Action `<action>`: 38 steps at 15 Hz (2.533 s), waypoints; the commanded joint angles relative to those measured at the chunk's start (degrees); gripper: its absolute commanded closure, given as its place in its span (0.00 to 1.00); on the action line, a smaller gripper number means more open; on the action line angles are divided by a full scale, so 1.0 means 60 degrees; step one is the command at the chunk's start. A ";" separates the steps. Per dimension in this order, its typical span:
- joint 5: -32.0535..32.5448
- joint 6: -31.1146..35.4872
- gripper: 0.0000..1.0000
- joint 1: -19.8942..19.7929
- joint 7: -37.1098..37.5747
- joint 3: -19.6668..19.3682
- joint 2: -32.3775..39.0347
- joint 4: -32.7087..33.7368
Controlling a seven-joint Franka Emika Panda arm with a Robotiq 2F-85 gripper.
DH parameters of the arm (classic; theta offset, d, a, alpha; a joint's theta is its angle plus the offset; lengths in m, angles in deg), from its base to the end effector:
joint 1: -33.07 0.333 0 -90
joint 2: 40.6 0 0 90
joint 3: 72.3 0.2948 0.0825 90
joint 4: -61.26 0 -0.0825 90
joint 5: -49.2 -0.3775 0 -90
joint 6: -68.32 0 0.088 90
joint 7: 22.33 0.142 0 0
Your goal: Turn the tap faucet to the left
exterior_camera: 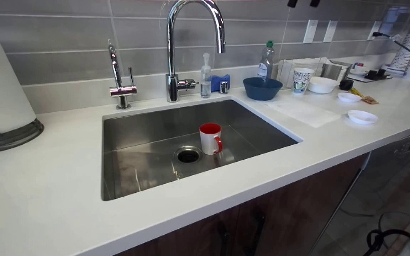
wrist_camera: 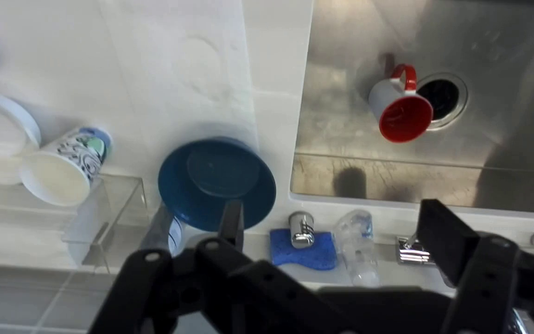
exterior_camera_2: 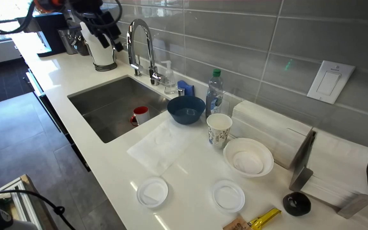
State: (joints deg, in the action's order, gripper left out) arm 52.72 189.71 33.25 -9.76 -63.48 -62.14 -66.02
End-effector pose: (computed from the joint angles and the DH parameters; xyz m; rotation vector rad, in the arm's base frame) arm 0.4722 0.0745 0.4997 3.0484 -0.0615 0.4365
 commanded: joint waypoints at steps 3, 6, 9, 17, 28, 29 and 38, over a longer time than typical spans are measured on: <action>0.0513 0.1685 0.46 0.0204 -0.1157 -0.0157 0.2352 0.1845; -0.0147 0.2499 0.67 0.0493 -0.1931 -0.0270 0.3247 0.2491; -0.0759 0.3169 0.89 0.0665 -0.2653 -0.0252 0.3937 0.2972; -0.3356 0.3398 1.00 0.0783 -0.4667 0.0148 0.4917 0.3786; -0.5099 0.2767 1.00 0.1151 -0.6300 0.1025 0.5487 0.4504; -0.5125 0.2852 1.00 0.1215 -0.6355 0.1124 0.5638 0.4623; -0.5390 0.3382 1.00 0.1310 -0.7075 0.2030 0.7657 0.6512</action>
State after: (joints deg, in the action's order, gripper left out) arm 22.11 208.74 40.83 -49.66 -53.03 -22.01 -33.15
